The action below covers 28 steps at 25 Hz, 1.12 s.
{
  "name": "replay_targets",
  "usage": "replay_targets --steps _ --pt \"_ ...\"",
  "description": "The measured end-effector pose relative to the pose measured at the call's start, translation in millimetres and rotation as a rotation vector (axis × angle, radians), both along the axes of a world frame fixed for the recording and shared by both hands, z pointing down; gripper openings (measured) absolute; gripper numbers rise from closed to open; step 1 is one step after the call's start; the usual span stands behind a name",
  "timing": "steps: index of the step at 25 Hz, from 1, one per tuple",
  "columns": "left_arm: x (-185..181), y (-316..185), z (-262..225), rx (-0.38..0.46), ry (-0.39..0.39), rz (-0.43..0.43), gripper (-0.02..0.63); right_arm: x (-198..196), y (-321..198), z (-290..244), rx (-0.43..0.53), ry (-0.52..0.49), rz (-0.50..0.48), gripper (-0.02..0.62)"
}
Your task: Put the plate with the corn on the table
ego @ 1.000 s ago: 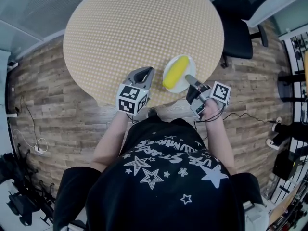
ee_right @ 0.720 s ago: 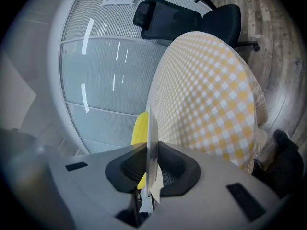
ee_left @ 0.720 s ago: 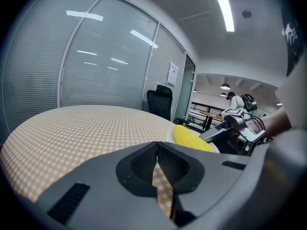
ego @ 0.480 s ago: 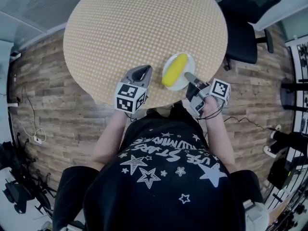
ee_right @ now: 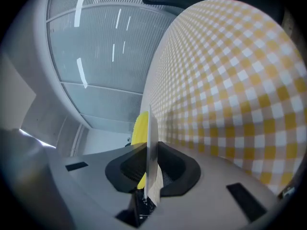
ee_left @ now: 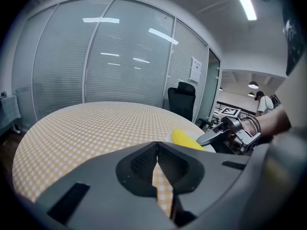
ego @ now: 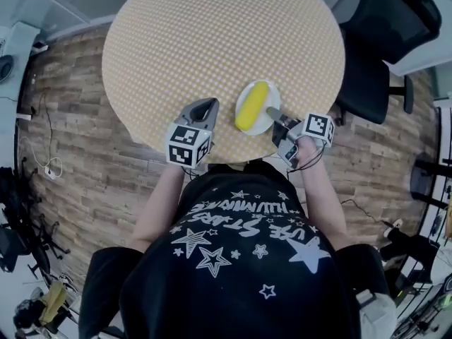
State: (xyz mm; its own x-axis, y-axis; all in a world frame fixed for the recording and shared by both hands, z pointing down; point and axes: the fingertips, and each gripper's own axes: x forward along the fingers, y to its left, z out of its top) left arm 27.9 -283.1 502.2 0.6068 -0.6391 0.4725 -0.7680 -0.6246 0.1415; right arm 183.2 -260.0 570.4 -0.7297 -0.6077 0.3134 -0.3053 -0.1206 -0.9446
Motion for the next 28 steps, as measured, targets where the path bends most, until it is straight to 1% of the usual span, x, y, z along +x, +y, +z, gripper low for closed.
replay_targets --steps 5,10,15,22,24,28 --pt "3 -7 5 -0.010 -0.023 -0.063 0.008 1 -18 15 -0.020 0.011 -0.093 0.048" --pt "3 -10 9 -0.022 -0.040 -0.103 0.008 -3 -28 24 -0.036 0.022 -0.172 0.048" --pt "4 -10 13 -0.036 -0.045 -0.125 0.008 -8 -33 28 -0.049 0.019 -0.207 0.048" --pt "5 -12 18 -0.042 -0.048 -0.134 0.008 -9 -33 33 -0.075 0.042 -0.232 0.048" --pt "5 -12 19 -0.046 -0.045 -0.134 0.008 -10 -33 35 -0.076 0.073 -0.241 0.046" --pt "5 -12 19 -0.045 -0.042 -0.127 0.008 -10 -35 37 -0.068 0.176 -0.262 0.046"
